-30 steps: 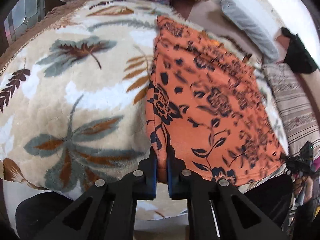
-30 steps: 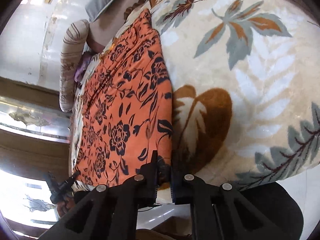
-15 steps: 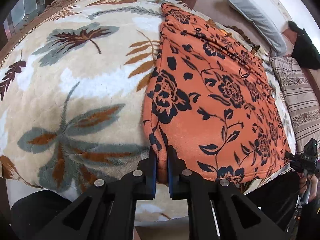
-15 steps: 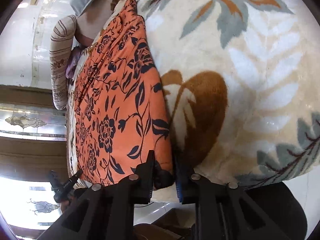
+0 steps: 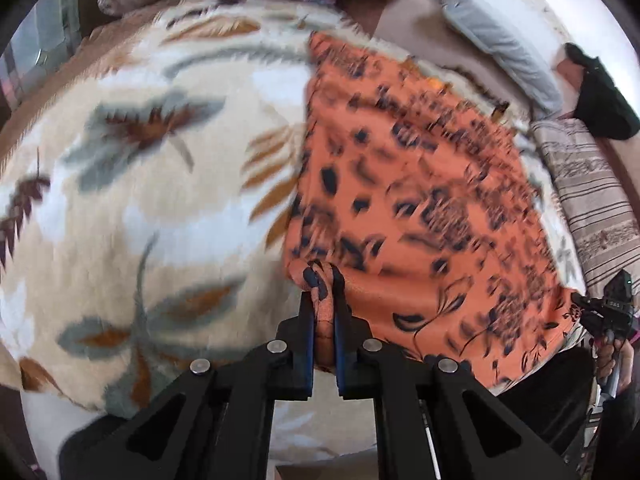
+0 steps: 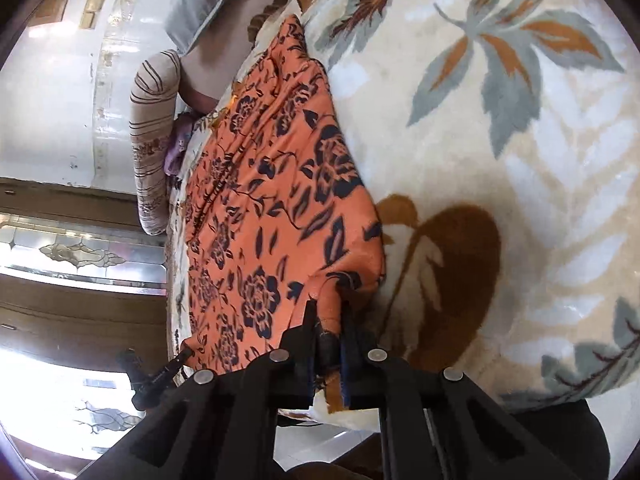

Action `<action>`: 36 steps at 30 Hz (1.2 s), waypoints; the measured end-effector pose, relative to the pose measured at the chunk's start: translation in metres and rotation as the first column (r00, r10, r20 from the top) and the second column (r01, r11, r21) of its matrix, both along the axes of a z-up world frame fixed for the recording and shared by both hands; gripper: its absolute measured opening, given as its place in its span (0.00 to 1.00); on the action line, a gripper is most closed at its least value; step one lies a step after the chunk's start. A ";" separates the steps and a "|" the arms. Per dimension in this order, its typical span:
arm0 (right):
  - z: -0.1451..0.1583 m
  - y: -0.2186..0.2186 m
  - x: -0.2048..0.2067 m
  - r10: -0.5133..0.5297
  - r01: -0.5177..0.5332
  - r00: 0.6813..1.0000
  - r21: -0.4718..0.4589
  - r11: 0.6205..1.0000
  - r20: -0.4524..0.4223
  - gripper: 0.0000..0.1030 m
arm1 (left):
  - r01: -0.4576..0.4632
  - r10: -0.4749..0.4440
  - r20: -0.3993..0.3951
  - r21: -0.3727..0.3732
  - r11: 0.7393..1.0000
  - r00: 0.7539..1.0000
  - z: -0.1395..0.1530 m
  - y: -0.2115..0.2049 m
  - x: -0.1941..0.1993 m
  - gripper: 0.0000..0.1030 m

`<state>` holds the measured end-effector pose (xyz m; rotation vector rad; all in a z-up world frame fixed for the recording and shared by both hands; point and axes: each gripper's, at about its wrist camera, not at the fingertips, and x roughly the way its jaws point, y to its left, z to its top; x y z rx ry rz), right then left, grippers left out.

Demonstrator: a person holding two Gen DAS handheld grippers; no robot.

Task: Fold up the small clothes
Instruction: 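Open both tools and lift them away from the folded top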

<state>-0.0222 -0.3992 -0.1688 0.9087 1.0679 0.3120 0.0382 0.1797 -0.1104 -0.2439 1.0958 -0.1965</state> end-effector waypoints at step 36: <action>0.015 0.027 0.148 -0.232 0.215 0.964 0.134 0.967 0.127 0.80 | -0.169 0.200 0.132 -0.217 0.961 0.971 0.001 -0.013 0.163 0.80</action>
